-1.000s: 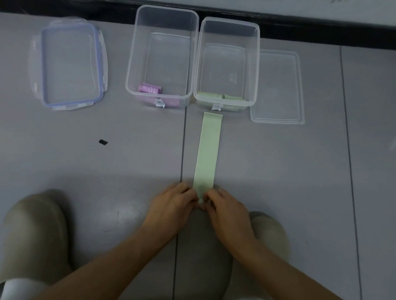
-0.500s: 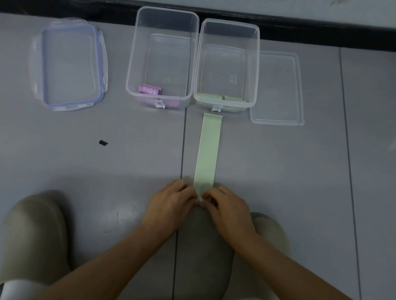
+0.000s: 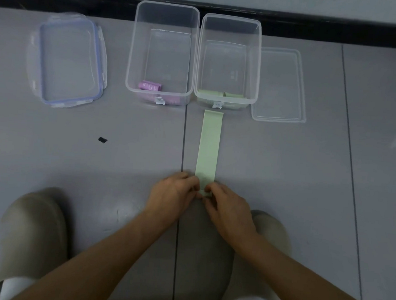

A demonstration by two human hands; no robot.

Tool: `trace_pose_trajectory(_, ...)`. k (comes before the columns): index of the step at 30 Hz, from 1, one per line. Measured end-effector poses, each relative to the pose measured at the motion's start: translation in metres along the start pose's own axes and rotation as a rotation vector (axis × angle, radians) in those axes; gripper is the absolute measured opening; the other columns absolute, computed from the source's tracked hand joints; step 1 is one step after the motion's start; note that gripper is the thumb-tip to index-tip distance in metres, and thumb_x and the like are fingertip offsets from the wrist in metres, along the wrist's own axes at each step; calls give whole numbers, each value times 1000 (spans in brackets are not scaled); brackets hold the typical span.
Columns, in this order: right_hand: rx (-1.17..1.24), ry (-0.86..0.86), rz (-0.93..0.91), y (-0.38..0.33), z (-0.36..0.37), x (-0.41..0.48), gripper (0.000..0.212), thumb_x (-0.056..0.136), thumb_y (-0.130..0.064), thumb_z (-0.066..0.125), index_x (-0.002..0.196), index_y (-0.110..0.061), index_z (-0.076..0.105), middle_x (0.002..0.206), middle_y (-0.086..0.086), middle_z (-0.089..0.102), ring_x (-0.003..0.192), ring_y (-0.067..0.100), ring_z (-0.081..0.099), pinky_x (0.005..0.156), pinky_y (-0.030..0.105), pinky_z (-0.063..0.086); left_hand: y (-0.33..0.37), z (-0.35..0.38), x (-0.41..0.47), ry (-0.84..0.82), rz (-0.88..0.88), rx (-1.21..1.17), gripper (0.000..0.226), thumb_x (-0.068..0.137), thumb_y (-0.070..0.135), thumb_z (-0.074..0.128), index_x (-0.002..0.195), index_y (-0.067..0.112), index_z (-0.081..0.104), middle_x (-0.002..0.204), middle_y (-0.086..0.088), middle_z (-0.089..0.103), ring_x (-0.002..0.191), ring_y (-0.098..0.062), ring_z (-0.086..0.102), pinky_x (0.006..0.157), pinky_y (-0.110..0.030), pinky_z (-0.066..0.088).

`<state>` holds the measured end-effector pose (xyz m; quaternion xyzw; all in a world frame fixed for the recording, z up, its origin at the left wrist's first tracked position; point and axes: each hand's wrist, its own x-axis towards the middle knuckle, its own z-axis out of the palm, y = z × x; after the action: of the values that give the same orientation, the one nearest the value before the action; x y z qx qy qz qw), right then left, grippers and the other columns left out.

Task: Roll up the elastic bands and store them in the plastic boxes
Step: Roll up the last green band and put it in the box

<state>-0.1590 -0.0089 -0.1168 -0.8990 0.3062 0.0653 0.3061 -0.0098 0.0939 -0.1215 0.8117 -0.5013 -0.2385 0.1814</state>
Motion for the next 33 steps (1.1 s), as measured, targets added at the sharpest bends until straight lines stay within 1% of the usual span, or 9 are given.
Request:
trace_pose_trajectory(2, -41, -20, -31, 2, 0, 1, 19, 94, -40, 56, 107, -25, 54, 107, -4, 64, 88, 21, 63, 68, 39, 53, -2, 0, 6, -4, -1, 8, 12, 83, 36, 66, 88, 25, 64, 92, 6, 60, 84, -19, 60, 65, -34, 51)
trace_pose_trajectory(4, -43, -28, -24, 5, -2, 6, 15, 96, -39, 53, 102, -26, 52, 104, -4, 64, 88, 21, 62, 68, 40, 51, -3, 1, 8, 2, -13, 15, 13, 81, 35, 69, 88, 25, 66, 94, 6, 59, 83, -19, 60, 65, -32, 52)
trace_pose_trajectory(8, -27, -54, 2, 4, -5, 13, 11, 96, -38, 51, 94, -27, 48, 98, -5, 62, 86, 23, 61, 67, 42, 50, -1, 4, 6, 27, -11, 1, 18, 86, 37, 58, 90, 22, 67, 93, 4, 59, 78, -21, 62, 61, -35, 52)
trace_pose_trajectory(10, -7, -47, 13, 4, -7, 14, 10, 96, -37, 52, 93, -28, 48, 96, -5, 62, 85, 24, 61, 67, 42, 50, -1, 3, 4, 39, 15, -18, 14, 89, 33, 56, 97, 23, 62, 98, 4, 59, 79, -21, 62, 61, -36, 53)
trace_pose_trajectory(13, 21, -47, 40, 3, -9, 14, 9, 96, -36, 54, 92, -28, 50, 94, -6, 62, 83, 22, 60, 68, 40, 49, -1, 1, -1, 28, 58, -11, 11, 88, 31, 60, 96, 25, 55, 98, 4, 56, 78, -21, 59, 58, -36, 51)
trace_pose_trajectory(18, 104, -17, 105, -1, -10, 15, 11, 94, -35, 58, 102, -30, 53, 97, -11, 60, 86, 15, 60, 74, 39, 50, -3, 2, 2, 22, 57, 41, 8, 89, 31, 57, 94, 25, 57, 97, 4, 55, 82, -21, 58, 59, -38, 51)
trace_pose_trajectory(21, 96, -11, 74, -2, -11, 15, 8, 96, -32, 56, 98, -30, 49, 96, -11, 56, 82, 18, 59, 71, 41, 50, -2, 1, 6, 39, 56, 45, 6, 87, 27, 59, 91, 23, 61, 96, 4, 56, 82, -21, 58, 60, -37, 50)
trace_pose_trajectory(28, 3, 13, -36, -3, -11, 16, 7, 98, -31, 50, 104, -26, 50, 104, -3, 60, 78, 24, 61, 62, 42, 51, -3, 3, 14, 74, 29, 48, 3, 84, 23, 62, 86, 22, 64, 91, 3, 60, 78, -23, 60, 58, -36, 52)
trace_pose_trajectory(33, -20, 5, -57, -2, -13, 20, 14, 92, -35, 59, 98, -28, 48, 98, -5, 57, 74, 20, 59, 56, 35, 46, -2, 2, 16, 75, 26, 39, 4, 84, 22, 62, 85, 19, 65, 88, 1, 60, 73, -23, 60, 57, -37, 53)
